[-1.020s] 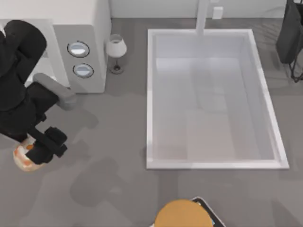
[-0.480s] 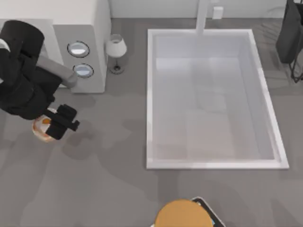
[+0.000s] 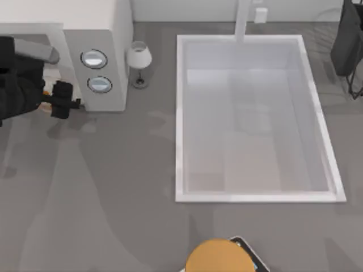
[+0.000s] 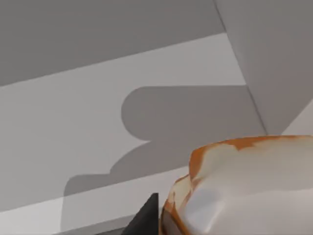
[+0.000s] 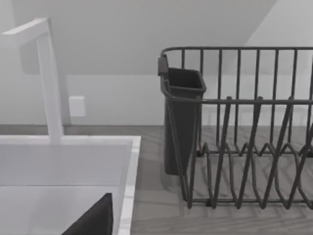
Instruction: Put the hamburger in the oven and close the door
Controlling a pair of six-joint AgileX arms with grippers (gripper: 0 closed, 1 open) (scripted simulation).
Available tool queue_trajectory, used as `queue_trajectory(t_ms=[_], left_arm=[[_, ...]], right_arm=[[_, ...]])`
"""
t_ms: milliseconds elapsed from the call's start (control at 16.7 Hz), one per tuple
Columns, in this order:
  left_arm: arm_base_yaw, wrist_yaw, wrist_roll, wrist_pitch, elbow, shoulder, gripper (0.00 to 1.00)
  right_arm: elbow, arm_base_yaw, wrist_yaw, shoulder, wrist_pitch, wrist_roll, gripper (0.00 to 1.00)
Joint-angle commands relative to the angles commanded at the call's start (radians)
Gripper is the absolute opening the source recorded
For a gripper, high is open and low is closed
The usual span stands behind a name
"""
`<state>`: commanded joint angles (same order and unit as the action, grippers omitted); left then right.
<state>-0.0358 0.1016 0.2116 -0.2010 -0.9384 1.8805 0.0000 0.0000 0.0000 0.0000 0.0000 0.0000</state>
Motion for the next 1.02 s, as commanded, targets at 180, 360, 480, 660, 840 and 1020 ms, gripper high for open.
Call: queue_trajectory(t_ms=[180,360,480,660,840,1020], left_arm=[[0.075,0.036,-0.047,-0.294,0.042,0.073,0.0],[0.145,0.069,-0.089,-0.52,0.079,0.138,0.0],[0.181,0.087,-0.111,-0.619,0.097,0.171,0.0],[0.21,0.1,-0.127,-0.687,0.11,0.195,0.0],[0.211,0.1,-0.128,-0.689,0.111,0.196,0.0],[0.207,0.098,-0.125,-0.687,0.107,0.192,0.0]], right_arm=[[0.0,0.0,0.0,0.0,0.0,0.0,1.0],[0.0,0.0,0.0,0.0,0.0,0.0,1.0],[0.0,0.0,0.0,0.0,0.0,0.0,1.0],[0.0,0.0,0.0,0.0,0.0,0.0,1.0],[0.0,0.0,0.0,0.0,0.0,0.0,1.0],[0.0,0.0,0.0,0.0,0.0,0.0,1.0]])
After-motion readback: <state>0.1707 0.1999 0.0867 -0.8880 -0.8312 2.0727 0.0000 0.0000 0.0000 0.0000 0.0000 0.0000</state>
